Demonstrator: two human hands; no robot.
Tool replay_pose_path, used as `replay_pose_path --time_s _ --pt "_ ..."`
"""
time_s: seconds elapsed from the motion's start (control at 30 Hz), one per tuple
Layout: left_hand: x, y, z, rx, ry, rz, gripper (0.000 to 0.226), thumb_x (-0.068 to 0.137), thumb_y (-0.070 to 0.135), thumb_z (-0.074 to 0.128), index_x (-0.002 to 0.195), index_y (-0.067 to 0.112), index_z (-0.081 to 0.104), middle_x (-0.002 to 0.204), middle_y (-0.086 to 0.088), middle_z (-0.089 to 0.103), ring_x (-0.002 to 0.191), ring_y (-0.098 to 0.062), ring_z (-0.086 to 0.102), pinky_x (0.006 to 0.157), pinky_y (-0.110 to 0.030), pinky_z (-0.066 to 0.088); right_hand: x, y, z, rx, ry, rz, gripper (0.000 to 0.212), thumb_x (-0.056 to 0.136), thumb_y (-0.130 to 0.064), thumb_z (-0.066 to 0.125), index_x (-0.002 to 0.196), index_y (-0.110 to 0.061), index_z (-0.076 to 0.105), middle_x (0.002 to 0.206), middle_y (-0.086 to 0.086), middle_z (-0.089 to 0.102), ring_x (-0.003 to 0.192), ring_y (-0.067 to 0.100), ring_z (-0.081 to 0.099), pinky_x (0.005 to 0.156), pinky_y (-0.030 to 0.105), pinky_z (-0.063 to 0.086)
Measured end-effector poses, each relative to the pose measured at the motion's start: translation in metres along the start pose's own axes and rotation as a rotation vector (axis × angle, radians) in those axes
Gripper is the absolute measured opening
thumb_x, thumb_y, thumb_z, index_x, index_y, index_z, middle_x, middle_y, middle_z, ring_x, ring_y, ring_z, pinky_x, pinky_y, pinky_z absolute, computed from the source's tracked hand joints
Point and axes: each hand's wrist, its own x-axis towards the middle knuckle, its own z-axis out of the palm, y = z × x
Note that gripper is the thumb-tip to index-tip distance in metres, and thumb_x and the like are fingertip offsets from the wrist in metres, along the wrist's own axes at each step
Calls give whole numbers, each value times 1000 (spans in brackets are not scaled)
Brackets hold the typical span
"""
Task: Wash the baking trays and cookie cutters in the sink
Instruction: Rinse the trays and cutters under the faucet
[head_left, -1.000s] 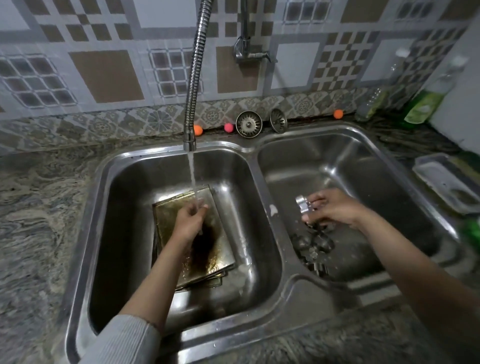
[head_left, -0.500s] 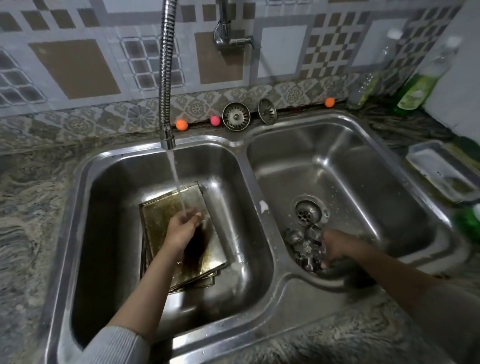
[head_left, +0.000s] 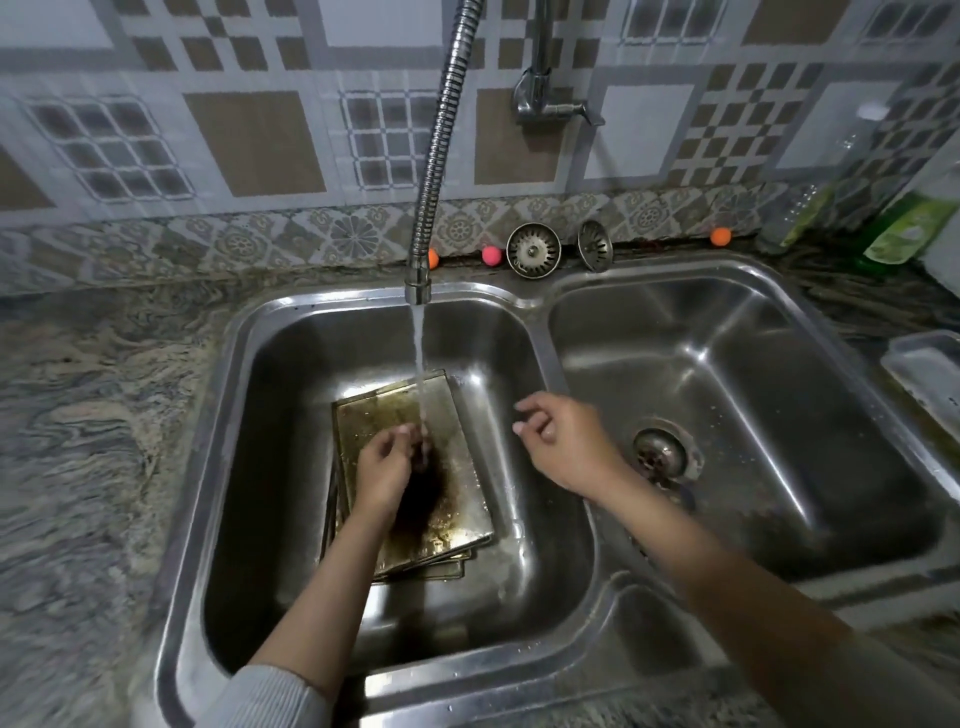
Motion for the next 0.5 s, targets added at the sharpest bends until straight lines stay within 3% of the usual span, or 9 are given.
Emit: replay_pose_path --time_s 0.03,0.1,0.13,0.2,0.27,0.33,0.5 --pt "3 -7 -6 72 21 8 18 97 26 52 98 15 67 94 -1 66 86 -15 59 78 -30 46 5 -3 20 33 -70 1 26 86 -15 64 113 -12 65 87 4 67 64 6 56 66 10 41" --pt "10 -20 -19 255 69 10 26 93 32 57 111 15 66 111 -5 64 105 -21 58 95 -34 45 18 0 58 23 -210 57 41 88 -17 62 128 -16 57 113 5 63 93 11 62 83 17 46" --pt "14 -25 -26 343 95 -18 34 89 38 59 116 17 64 119 -8 61 114 -26 55 102 -39 43 23 4 75 -5 -268 99 48 88 -17 60 135 -18 51 127 7 58 110 17 59 93 22 45" --pt "21 -36 -38 495 134 -90 44 86 42 60 123 19 60 130 -13 55 125 -33 48 108 -44 36 30 9 100 -53 -339 176 56 89 -14 57 142 -21 42 140 11 47 123 25 51 102 29 43" --pt "24 -42 -45 570 133 -146 44 88 38 60 127 18 57 131 -13 56 128 -34 45 110 -43 33 32 13 117 -92 -364 215 56 90 -14 55 143 -22 39 143 12 42 126 28 47 104 33 42" --pt "25 -43 -47 548 103 -171 45 88 36 62 128 17 55 127 -11 60 123 -32 50 106 -41 38 31 13 127 -104 -356 236 55 91 -15 55 143 -26 39 143 11 40 127 30 45 104 34 43" --pt "29 -45 -48 488 113 -195 43 84 33 68 123 18 59 122 -6 64 114 -28 57 100 -36 45 30 9 137 -68 -208 276 42 90 -18 56 130 -26 51 128 12 45 121 31 47 101 34 43"
